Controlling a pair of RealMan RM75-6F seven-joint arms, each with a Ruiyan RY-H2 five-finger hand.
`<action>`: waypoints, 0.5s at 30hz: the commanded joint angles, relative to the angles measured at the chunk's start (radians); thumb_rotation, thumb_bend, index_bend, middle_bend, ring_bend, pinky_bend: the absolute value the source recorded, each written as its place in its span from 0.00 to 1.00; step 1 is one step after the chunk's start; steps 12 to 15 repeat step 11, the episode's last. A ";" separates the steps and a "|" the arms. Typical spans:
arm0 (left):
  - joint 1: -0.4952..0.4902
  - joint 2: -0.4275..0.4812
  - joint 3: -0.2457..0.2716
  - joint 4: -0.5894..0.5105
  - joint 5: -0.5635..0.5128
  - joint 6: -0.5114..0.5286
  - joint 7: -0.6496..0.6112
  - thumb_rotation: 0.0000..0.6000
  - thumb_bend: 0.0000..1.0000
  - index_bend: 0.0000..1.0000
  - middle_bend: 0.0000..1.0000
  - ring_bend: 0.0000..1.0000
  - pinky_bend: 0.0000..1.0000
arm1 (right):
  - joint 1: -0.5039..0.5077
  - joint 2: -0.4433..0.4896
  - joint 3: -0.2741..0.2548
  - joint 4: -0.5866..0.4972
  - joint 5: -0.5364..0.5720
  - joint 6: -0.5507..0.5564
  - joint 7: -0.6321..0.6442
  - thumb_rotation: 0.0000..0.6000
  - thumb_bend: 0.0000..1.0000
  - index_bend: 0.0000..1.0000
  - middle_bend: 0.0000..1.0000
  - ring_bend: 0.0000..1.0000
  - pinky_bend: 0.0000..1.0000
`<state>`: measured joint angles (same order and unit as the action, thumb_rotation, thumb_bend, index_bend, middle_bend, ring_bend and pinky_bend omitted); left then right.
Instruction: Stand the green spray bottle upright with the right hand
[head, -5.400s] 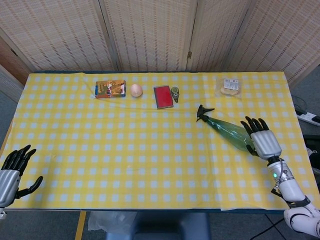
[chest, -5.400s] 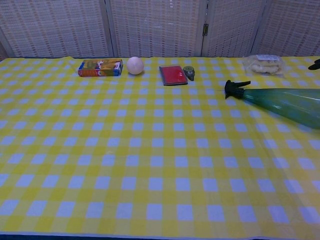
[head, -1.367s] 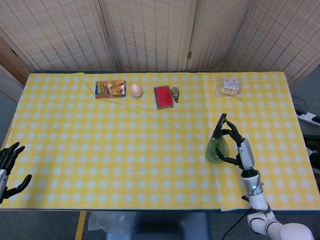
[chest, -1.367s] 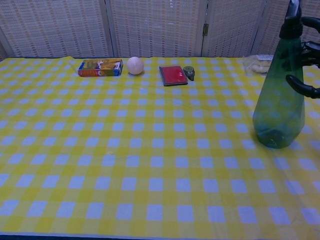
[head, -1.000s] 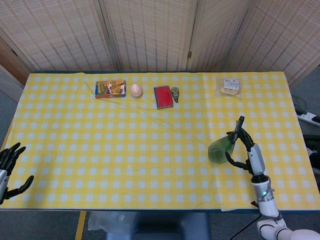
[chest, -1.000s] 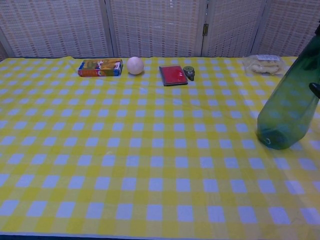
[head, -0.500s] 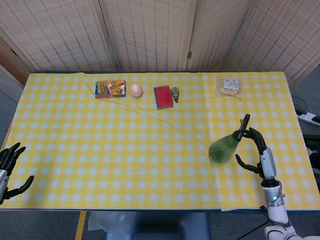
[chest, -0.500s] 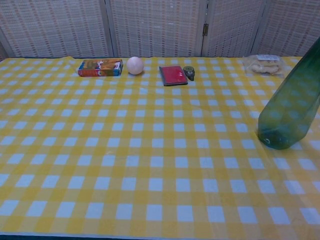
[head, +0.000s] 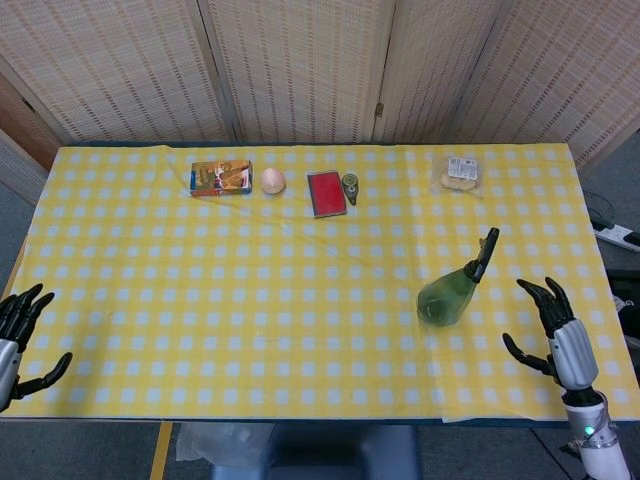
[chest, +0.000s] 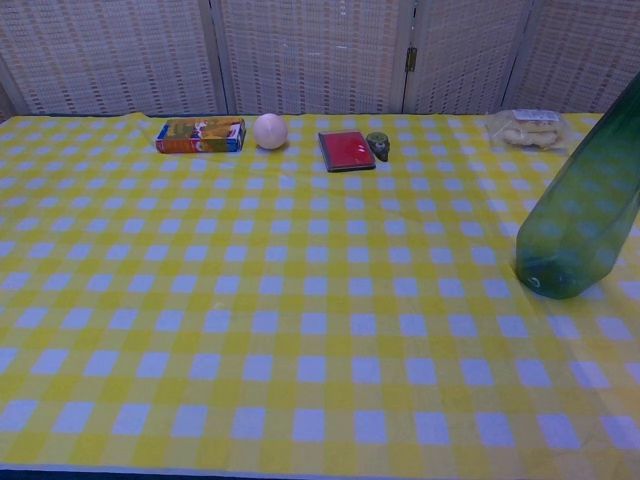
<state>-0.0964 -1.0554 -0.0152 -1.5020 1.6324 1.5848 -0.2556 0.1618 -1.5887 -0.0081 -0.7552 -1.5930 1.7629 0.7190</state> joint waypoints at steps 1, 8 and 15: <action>0.000 -0.012 0.001 0.003 0.008 0.003 0.024 0.21 0.34 0.02 0.00 0.01 0.00 | -0.086 0.382 -0.092 -0.635 0.115 -0.244 -0.740 1.00 0.36 0.00 0.00 0.00 0.00; -0.004 -0.022 0.001 -0.004 -0.003 -0.015 0.079 0.21 0.34 0.02 0.00 0.01 0.00 | -0.114 0.479 -0.077 -0.838 0.119 -0.216 -0.816 1.00 0.36 0.00 0.00 0.00 0.00; -0.005 -0.023 0.003 -0.011 -0.007 -0.023 0.093 0.20 0.34 0.02 0.00 0.01 0.00 | -0.112 0.482 -0.073 -0.834 0.113 -0.233 -0.804 1.00 0.36 0.00 0.00 0.00 0.00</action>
